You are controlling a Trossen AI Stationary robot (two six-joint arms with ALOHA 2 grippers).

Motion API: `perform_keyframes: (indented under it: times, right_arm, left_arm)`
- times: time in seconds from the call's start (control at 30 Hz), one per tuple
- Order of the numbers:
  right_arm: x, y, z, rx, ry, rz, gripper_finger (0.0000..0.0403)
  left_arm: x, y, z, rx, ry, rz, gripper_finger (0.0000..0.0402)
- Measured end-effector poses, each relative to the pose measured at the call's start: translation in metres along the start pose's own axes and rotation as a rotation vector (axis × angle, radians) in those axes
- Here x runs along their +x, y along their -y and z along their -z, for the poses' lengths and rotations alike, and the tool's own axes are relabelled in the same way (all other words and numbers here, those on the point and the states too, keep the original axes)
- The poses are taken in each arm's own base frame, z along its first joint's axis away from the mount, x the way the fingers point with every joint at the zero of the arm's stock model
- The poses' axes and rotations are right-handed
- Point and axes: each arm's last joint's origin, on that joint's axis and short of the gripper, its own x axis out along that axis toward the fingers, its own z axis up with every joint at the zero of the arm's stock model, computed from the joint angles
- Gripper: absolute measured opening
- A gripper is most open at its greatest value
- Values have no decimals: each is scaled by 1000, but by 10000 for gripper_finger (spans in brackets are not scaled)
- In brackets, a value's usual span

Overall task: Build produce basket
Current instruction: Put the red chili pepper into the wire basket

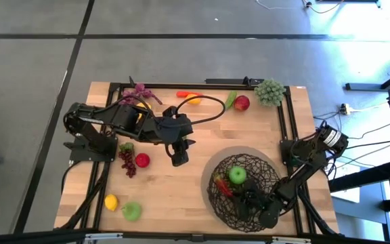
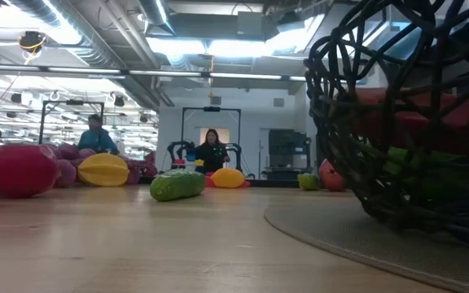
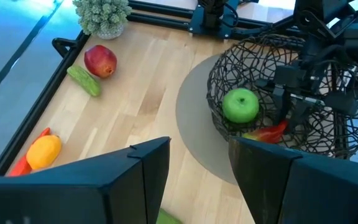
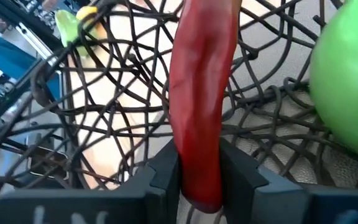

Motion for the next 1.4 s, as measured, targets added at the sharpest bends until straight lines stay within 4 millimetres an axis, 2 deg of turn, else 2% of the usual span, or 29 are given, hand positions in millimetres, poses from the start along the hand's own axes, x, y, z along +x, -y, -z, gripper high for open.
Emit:
perform_keyframes:
  times: [0.37,0.53,0.87,1.1,1.4]
  right_arm:
    - [0,5,4,-35,-133,22,85]
    - [6,9,1,-38,-222,56,85]
    - [15,9,-6,-3,-267,60,85]
    - [14,9,-6,-2,-272,58,68]
    - [15,8,-7,3,-281,58,122]
  left_arm:
    - [0,0,0,-1,0,0,156]
    - [0,0,0,-8,0,0,156]
    - [0,0,0,-10,1,1,156]
    - [0,0,0,-11,0,0,156]
    - [0,0,0,-11,1,1,156]
